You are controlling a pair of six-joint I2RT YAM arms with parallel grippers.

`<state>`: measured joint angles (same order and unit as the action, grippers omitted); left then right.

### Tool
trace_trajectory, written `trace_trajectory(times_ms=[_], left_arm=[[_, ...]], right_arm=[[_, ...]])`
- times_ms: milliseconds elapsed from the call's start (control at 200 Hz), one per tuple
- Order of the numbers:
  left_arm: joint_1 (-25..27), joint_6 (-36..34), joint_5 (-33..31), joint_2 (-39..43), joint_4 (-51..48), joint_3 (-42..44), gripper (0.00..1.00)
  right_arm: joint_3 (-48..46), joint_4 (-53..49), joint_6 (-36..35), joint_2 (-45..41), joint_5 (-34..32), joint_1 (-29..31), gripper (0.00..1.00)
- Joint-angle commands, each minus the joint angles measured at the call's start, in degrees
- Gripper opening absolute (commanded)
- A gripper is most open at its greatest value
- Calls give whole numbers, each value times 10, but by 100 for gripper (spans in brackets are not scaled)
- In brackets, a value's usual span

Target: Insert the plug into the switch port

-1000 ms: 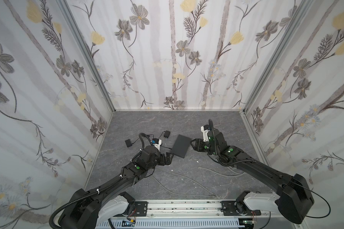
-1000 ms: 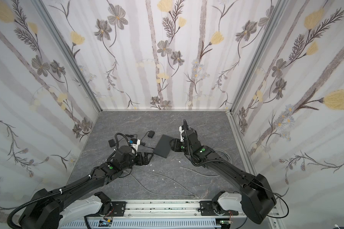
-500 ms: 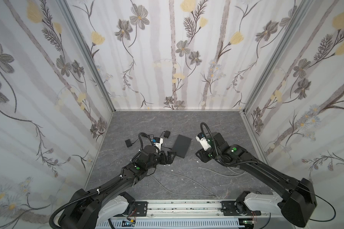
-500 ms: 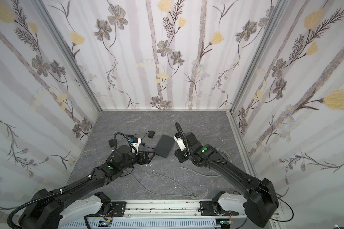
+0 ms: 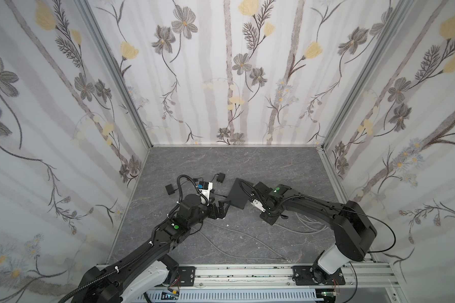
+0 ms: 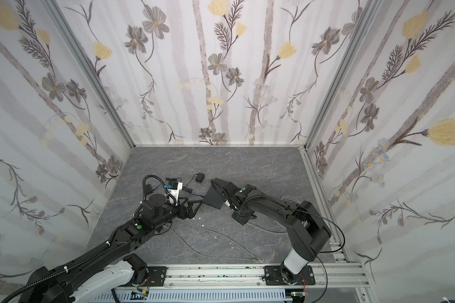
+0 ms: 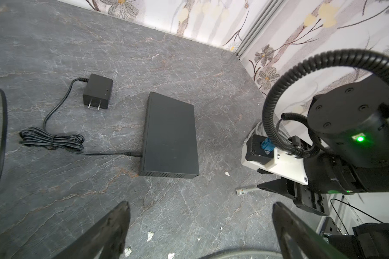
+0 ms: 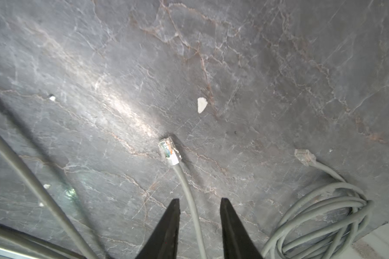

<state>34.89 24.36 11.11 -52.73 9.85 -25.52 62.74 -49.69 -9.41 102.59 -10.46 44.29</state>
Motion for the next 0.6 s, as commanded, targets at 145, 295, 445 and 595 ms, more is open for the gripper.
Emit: trace_trajectory(times_ms=[145,295,445,595], left_arm=[[-2,-6,-15,-4,6,2,100],[-2,-5,-13,-7,9,3,100],[-2,-5,-14,-5,9,4,100],[-2,-5,-14,-4,8,4,100]], right_arm=[[-18,35,-43,40,41,13,25],[-21,44,-43,66,29,19,22],[-38,56,-38,56,28,20,20],[-52,66,-33,37,29,21,11]])
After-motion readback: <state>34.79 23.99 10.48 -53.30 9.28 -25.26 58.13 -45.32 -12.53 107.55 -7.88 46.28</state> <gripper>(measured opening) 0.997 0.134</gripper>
